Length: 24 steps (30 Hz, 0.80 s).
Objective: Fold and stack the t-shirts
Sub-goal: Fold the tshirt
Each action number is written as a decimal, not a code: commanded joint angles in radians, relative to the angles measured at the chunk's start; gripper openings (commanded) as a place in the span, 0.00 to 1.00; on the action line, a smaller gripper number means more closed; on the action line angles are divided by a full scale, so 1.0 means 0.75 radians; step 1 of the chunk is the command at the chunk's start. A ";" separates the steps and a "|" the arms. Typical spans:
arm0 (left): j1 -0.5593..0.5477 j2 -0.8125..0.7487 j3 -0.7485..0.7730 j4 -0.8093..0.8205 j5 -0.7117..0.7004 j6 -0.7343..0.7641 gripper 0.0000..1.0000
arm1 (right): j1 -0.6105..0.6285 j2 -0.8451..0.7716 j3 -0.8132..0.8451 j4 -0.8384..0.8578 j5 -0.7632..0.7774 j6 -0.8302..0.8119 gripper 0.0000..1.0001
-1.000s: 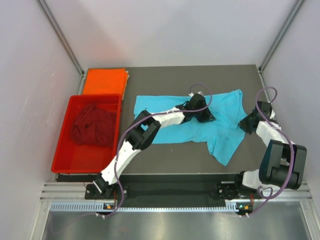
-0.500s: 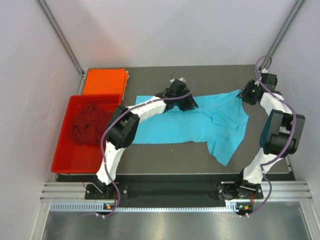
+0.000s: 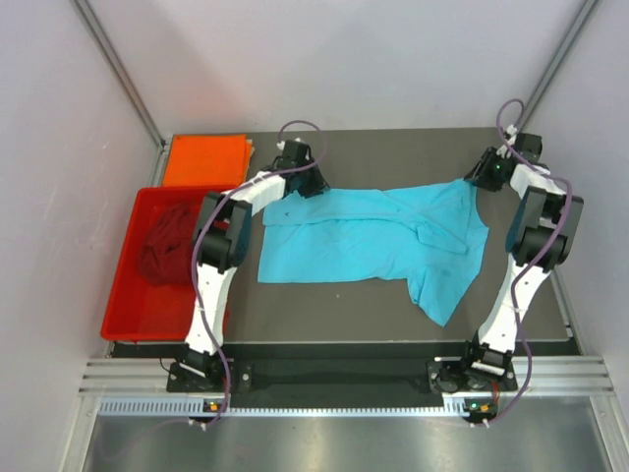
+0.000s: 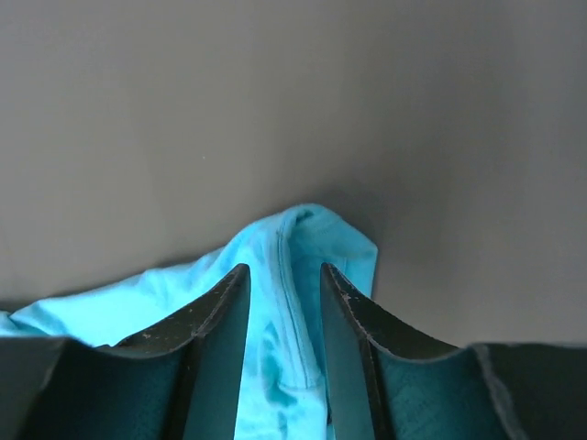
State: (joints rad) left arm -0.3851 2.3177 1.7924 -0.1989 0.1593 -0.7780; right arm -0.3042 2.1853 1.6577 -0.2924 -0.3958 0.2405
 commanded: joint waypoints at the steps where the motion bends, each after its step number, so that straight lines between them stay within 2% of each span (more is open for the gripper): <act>1: 0.020 0.029 0.071 -0.033 -0.026 0.051 0.35 | -0.012 0.074 0.115 0.018 -0.110 -0.038 0.37; 3: 0.037 0.049 0.075 -0.046 -0.051 0.064 0.34 | -0.012 0.099 0.132 0.020 -0.080 -0.040 0.34; 5: 0.047 0.070 0.081 -0.084 -0.106 0.082 0.34 | -0.016 0.126 0.144 0.026 -0.027 -0.014 0.24; 6: 0.049 0.078 0.087 -0.101 -0.126 0.088 0.35 | -0.022 0.134 0.148 0.026 0.046 0.012 0.12; 7: 0.053 0.088 0.087 -0.117 -0.147 0.088 0.34 | -0.030 0.142 0.142 0.028 0.088 0.043 0.06; 9: 0.070 0.105 0.077 -0.136 -0.184 0.080 0.34 | -0.046 0.128 0.085 0.115 0.159 0.176 0.01; 13: 0.090 0.137 0.066 -0.150 -0.200 0.043 0.34 | -0.067 0.079 -0.083 0.334 0.129 0.362 0.00; 16: 0.106 0.188 0.118 -0.199 -0.249 0.029 0.34 | -0.059 0.113 -0.079 0.439 0.080 0.442 0.00; 24: 0.133 0.278 0.175 -0.101 -0.247 -0.002 0.35 | -0.044 0.193 -0.008 0.535 0.123 0.573 0.00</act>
State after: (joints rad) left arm -0.3038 2.4248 1.9163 -0.1879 0.0349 -0.7898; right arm -0.3344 2.2951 1.6062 0.0246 -0.3569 0.6193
